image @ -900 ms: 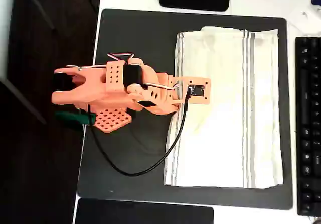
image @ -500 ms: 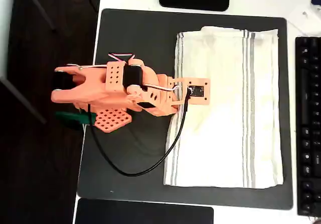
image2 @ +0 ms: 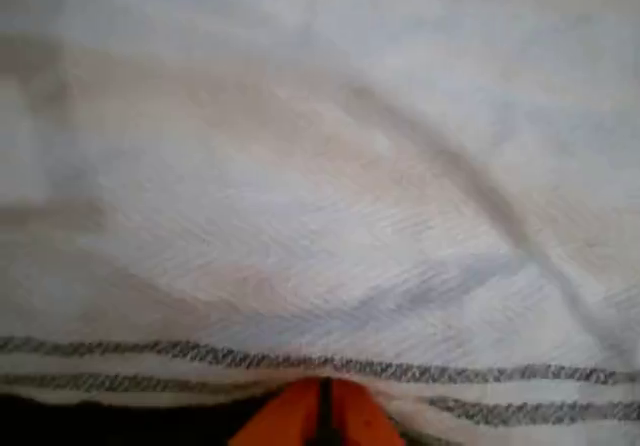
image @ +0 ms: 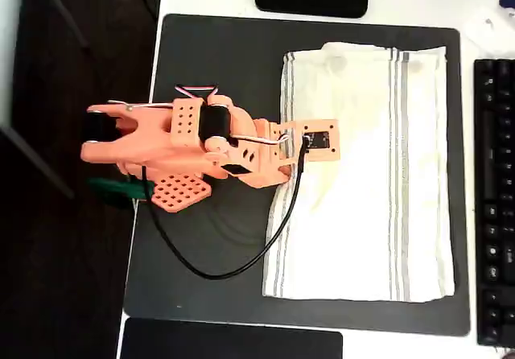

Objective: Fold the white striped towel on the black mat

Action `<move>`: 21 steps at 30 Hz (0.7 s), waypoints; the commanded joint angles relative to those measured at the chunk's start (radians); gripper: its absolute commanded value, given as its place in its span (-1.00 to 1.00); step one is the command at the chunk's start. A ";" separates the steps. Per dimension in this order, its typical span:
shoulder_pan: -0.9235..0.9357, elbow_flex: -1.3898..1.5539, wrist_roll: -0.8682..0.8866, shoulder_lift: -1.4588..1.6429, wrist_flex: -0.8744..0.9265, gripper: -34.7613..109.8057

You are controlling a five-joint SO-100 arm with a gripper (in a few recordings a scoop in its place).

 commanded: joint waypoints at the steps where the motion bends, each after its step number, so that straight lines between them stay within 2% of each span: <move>1: -0.040 -0.081 0.009 -0.046 -0.002 -0.52; 12: -0.222 -0.400 0.132 -0.365 0.158 -0.52; 21: -0.471 -0.650 0.397 -0.666 0.126 -0.52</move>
